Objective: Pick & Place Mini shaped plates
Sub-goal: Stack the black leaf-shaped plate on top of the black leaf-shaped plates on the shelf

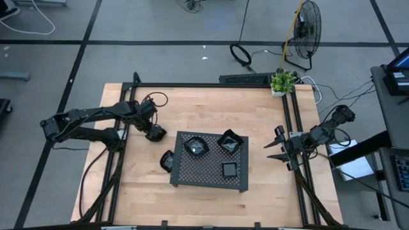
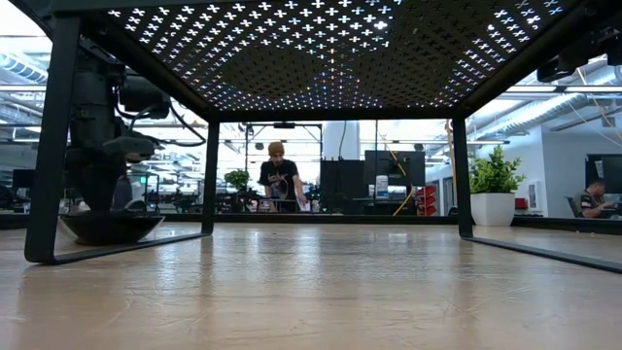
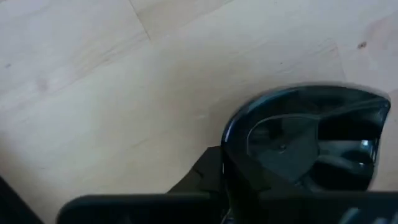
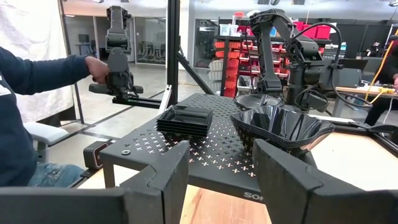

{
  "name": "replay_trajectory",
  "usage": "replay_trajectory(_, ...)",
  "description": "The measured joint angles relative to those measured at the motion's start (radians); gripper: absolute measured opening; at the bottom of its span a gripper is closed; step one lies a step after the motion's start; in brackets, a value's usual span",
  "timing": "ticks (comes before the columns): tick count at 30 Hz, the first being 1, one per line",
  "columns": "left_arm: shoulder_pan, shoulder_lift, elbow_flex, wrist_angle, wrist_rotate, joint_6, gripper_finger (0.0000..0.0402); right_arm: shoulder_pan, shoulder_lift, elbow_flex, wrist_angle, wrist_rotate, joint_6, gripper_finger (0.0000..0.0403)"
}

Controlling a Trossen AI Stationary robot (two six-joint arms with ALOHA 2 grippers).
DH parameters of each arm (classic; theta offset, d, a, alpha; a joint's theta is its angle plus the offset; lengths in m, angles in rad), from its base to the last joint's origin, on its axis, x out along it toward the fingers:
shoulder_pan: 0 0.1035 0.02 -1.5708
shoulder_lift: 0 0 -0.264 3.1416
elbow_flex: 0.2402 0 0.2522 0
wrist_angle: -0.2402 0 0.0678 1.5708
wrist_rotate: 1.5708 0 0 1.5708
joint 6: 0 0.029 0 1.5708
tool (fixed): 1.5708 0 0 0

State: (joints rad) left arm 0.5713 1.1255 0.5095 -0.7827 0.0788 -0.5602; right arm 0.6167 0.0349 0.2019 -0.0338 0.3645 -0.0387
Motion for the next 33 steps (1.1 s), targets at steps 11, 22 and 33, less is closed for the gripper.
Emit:
replay_trajectory(11, 0.0, -0.003, 0.036, 0.016, -0.062, 0.023, 0.0006, 0.0, 0.0, 0.0, 0.0, 0.0, 0.0, 0.0165)
replay_trajectory(22, 0.0, -0.003, 0.287, 0.017, -0.133, 0.107, 0.0003, 0.0, 0.0, 0.0, 0.0, 0.0, 0.0, 0.0165)
replay_trajectory(33, -0.082, -0.001, 0.582, 0.085, 0.009, 0.296, 0.0003, 0.0, 0.0, 0.0, 0.0, 0.0, 0.0, 0.0165)
